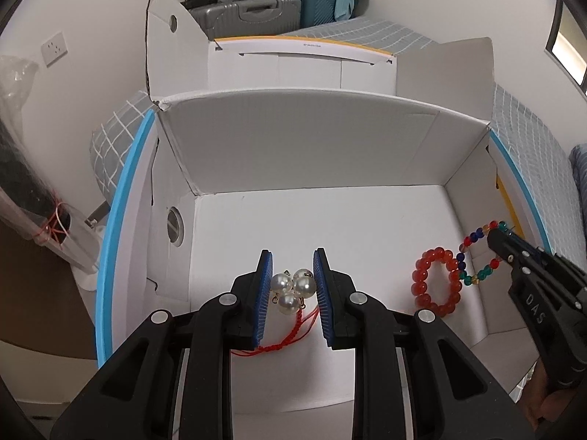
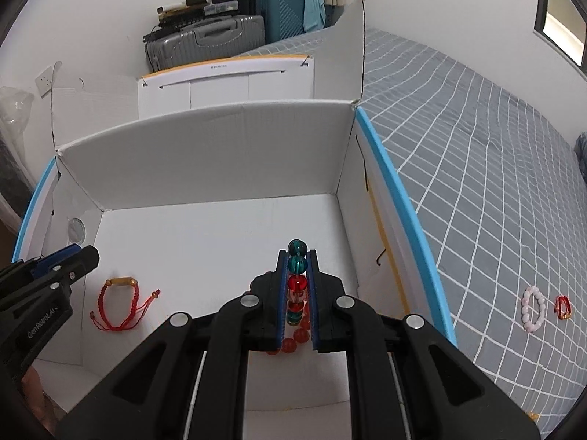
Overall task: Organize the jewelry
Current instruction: 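Carry both held bracelets over the white cardboard box, then open both tools to drop the bracelets into the box, then move both tools back over the remaining bracelets on the bed, then grasp the wooden-jade bead bracelet with the left tool while the right tool grasps the amber bead bracelet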
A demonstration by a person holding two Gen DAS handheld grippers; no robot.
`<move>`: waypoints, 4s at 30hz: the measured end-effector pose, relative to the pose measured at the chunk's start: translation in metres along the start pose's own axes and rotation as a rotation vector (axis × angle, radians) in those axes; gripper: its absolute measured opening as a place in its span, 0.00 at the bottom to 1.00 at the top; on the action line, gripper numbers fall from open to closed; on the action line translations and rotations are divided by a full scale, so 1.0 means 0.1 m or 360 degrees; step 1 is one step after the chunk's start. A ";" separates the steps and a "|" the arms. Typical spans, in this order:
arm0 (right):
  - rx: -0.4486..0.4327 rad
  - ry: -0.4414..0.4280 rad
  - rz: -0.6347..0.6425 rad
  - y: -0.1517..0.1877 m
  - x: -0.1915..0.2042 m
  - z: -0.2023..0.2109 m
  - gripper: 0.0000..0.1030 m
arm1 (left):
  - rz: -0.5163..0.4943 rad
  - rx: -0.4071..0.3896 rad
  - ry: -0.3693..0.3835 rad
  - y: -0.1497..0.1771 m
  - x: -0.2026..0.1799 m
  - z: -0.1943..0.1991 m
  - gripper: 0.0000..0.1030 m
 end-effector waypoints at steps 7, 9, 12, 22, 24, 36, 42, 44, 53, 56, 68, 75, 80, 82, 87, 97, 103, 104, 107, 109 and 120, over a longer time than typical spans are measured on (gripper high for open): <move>-0.0003 0.0005 -0.0001 -0.03 0.01 -0.02 0.10 | -0.0009 -0.0007 -0.0003 0.00 0.00 0.00 0.25; 0.0000 0.0003 -0.0003 -0.04 0.01 -0.01 0.14 | 0.0005 -0.0023 0.0005 -0.02 0.01 0.03 0.25; -0.0012 0.0011 -0.0017 -0.04 0.01 0.04 0.31 | 0.0005 -0.0038 0.0016 -0.01 0.00 0.07 0.34; -0.0188 0.0134 -0.0084 -0.07 -0.28 0.57 0.76 | -0.0030 -0.0189 0.0022 -0.02 -0.16 0.39 0.66; -0.0207 0.0159 -0.0101 -0.05 -0.40 0.67 0.80 | -0.0042 -0.0232 0.0039 -0.02 -0.24 0.49 0.76; -0.0321 0.0390 -0.0296 0.41 -1.39 1.30 0.93 | -0.0156 -0.0404 0.0237 0.19 -1.10 0.98 0.95; -0.0307 0.0489 -0.0379 0.79 -1.89 1.53 0.93 | -0.0343 -0.0394 0.0347 0.50 -1.76 1.06 0.95; -0.0291 0.0535 -0.0403 0.95 -2.06 1.60 0.93 | -0.0404 -0.0386 0.0387 0.61 -1.99 1.08 0.95; -0.0203 0.0693 -0.0573 1.69 -2.70 1.76 0.93 | -0.0589 -0.0294 0.0577 1.12 -2.82 1.01 0.95; -0.0169 0.0732 -0.0622 1.94 -2.86 1.78 0.93 | -0.0660 -0.0236 0.0620 1.37 -3.07 0.89 0.95; 0.0023 0.0683 -0.0708 2.64 -3.12 1.32 0.93 | -0.0855 -0.0027 0.0641 2.00 -3.41 0.26 0.95; 0.0108 0.0585 -0.0758 2.82 -3.14 0.95 0.93 | -0.0914 0.0057 0.0636 2.24 -3.46 -0.02 0.95; 0.0149 0.0557 -0.0790 2.92 -3.17 0.79 0.92 | -0.0946 0.0062 0.0673 2.36 -3.49 -0.13 0.95; 0.0160 0.0557 -0.0783 2.94 -3.16 0.75 0.92 | -0.0937 0.0040 0.0685 2.37 -3.49 -0.14 0.95; 0.0182 0.0562 -0.0785 2.97 -3.17 0.67 0.92 | -0.0945 0.0011 0.0666 2.38 -3.51 -0.16 0.95; 0.0174 0.0549 -0.0786 3.00 -3.11 0.64 0.75 | -0.1012 -0.0016 0.0596 2.42 -3.49 -0.16 0.82; 0.0170 0.0541 -0.0765 2.99 -3.07 0.67 0.55 | -0.1015 -0.0007 0.0600 2.41 -3.46 -0.13 0.64; 0.0169 0.0539 -0.0758 2.98 -3.05 0.67 0.53 | -0.1020 -0.0011 0.0600 2.42 -3.46 -0.12 0.62; 0.0168 0.0539 -0.0763 2.98 -3.05 0.68 0.41 | -0.1050 -0.0016 0.0606 2.43 -3.47 -0.10 0.49; 0.0175 0.0564 -0.0756 2.99 -3.06 0.68 0.30 | -0.1052 -0.0008 0.0616 2.43 -3.48 -0.09 0.40; 0.0161 0.0585 -0.0763 2.99 -3.09 0.70 0.09 | -0.0944 -0.0010 0.0662 2.30 -3.42 -0.07 0.09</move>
Point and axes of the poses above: each gripper's, at about its wrist camera, not at the fingertips, and z roughly against the way its jaws point, x to its left, y to its underside, the point moved 7 cm from there along -z, roughly the way its jaws point, and after that the axes turned 5 degrees about z, right-handed, at the moved point
